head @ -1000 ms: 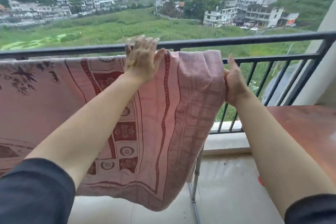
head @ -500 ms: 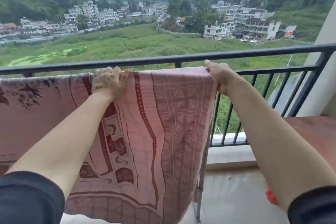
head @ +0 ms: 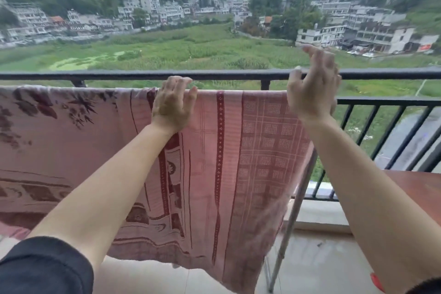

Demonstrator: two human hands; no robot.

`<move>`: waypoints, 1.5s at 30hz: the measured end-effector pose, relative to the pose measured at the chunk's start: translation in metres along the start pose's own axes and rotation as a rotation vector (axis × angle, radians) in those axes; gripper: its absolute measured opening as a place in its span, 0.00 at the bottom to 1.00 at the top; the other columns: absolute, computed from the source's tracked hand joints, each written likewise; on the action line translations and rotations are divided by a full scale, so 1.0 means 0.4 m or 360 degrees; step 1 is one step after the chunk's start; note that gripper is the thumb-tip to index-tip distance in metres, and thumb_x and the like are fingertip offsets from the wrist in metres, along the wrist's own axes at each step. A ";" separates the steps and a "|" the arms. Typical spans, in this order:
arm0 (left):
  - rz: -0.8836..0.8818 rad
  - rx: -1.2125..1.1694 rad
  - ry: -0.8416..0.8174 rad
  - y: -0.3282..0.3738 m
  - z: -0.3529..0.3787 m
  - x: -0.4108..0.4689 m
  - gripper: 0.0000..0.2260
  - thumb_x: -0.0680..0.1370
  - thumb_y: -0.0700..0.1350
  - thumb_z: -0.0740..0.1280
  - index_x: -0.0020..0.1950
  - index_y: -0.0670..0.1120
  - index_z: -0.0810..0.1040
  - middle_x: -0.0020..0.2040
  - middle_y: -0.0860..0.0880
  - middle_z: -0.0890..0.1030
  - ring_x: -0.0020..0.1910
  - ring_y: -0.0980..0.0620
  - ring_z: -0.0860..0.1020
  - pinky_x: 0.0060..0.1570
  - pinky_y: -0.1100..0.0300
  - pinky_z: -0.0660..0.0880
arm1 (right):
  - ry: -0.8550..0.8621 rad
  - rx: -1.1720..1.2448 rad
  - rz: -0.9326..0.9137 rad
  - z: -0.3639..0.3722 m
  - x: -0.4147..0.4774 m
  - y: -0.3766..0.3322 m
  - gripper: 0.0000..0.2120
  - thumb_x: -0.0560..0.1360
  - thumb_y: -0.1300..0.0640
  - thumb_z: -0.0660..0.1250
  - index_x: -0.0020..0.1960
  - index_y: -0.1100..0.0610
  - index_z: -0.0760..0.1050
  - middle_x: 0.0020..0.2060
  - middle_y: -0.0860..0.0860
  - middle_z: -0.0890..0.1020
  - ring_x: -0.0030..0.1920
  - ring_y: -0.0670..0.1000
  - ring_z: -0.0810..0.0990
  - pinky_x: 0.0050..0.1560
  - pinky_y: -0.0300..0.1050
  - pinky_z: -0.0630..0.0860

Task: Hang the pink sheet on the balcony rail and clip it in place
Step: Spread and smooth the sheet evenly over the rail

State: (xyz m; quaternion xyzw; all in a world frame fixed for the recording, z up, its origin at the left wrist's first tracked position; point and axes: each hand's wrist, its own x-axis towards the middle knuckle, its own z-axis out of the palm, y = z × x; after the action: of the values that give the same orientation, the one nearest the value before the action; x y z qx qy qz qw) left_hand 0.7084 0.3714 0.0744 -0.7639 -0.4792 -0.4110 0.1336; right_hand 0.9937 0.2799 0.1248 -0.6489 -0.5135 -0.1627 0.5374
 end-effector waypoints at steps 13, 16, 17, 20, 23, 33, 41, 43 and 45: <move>-0.0382 0.0628 -0.0282 -0.646 -0.230 -0.031 0.29 0.80 0.65 0.40 0.55 0.49 0.75 0.57 0.44 0.77 0.60 0.42 0.71 0.67 0.43 0.61 | -0.0441 -0.0845 -0.0079 0.243 -0.117 -0.193 0.27 0.80 0.45 0.50 0.43 0.60 0.83 0.41 0.62 0.83 0.45 0.61 0.79 0.55 0.55 0.72; -0.0239 0.0593 -0.0273 -0.717 -0.268 -0.053 0.26 0.81 0.62 0.42 0.60 0.51 0.74 0.60 0.45 0.76 0.63 0.43 0.70 0.69 0.44 0.60 | -0.0329 -0.0774 -0.0072 0.316 -0.128 -0.306 0.22 0.81 0.49 0.54 0.49 0.63 0.81 0.45 0.64 0.82 0.48 0.64 0.79 0.58 0.57 0.71; -0.0263 0.0573 -0.0284 -0.744 -0.275 -0.056 0.25 0.81 0.62 0.43 0.62 0.52 0.73 0.63 0.44 0.75 0.65 0.43 0.69 0.70 0.43 0.58 | -0.0325 -0.0672 -0.0171 0.355 -0.140 -0.363 0.21 0.81 0.49 0.54 0.50 0.62 0.80 0.46 0.63 0.83 0.48 0.63 0.79 0.58 0.57 0.70; -0.0453 0.0492 -0.0303 -0.823 -0.302 -0.063 0.26 0.82 0.63 0.42 0.70 0.55 0.69 0.73 0.43 0.68 0.73 0.44 0.63 0.74 0.45 0.53 | -0.0525 -0.0355 -0.0503 0.493 -0.198 -0.569 0.20 0.82 0.48 0.53 0.52 0.58 0.79 0.50 0.58 0.83 0.51 0.60 0.80 0.56 0.55 0.72; -0.0430 0.0582 -0.0364 -0.901 -0.340 -0.069 0.28 0.81 0.63 0.41 0.74 0.54 0.66 0.76 0.45 0.64 0.77 0.46 0.57 0.76 0.45 0.46 | -0.0772 -0.0130 -0.0722 0.620 -0.264 -0.761 0.20 0.83 0.46 0.52 0.59 0.56 0.78 0.55 0.56 0.82 0.55 0.58 0.78 0.57 0.54 0.71; -0.0825 0.0639 -0.0394 -1.327 -0.512 -0.083 0.22 0.84 0.59 0.46 0.74 0.57 0.66 0.78 0.51 0.61 0.78 0.51 0.53 0.76 0.44 0.43 | -0.0957 -0.0114 -0.1141 0.941 -0.396 -1.107 0.28 0.82 0.36 0.44 0.60 0.54 0.73 0.50 0.55 0.80 0.48 0.59 0.81 0.38 0.49 0.66; -0.0796 0.0759 -0.0336 -1.620 -0.624 -0.086 0.28 0.79 0.66 0.42 0.70 0.56 0.69 0.75 0.52 0.66 0.76 0.49 0.59 0.73 0.45 0.53 | -0.1187 -0.0155 -0.1291 1.164 -0.464 -1.398 0.24 0.81 0.37 0.53 0.62 0.56 0.71 0.54 0.55 0.79 0.53 0.57 0.81 0.40 0.49 0.64; -0.0752 0.0782 -0.0314 -1.675 -0.643 -0.088 0.29 0.79 0.65 0.42 0.71 0.55 0.69 0.75 0.50 0.66 0.75 0.48 0.60 0.73 0.45 0.54 | -0.1206 -0.0129 -0.1298 1.217 -0.490 -1.469 0.23 0.81 0.37 0.55 0.61 0.56 0.71 0.54 0.54 0.79 0.52 0.57 0.81 0.39 0.48 0.64; -0.0775 0.0778 -0.0315 -1.737 -0.658 -0.096 0.27 0.80 0.65 0.43 0.73 0.56 0.67 0.76 0.49 0.64 0.76 0.47 0.59 0.73 0.43 0.55 | -0.1202 -0.0118 -0.1327 1.260 -0.515 -1.532 0.23 0.81 0.38 0.56 0.61 0.56 0.70 0.53 0.54 0.79 0.51 0.57 0.81 0.37 0.48 0.63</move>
State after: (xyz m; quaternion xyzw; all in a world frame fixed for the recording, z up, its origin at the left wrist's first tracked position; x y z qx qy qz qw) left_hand -0.0160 0.5411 0.0783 -0.6090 -0.7418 -0.2280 0.1635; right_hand 0.2200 0.5502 0.1064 -0.4226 -0.8771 -0.1358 0.1832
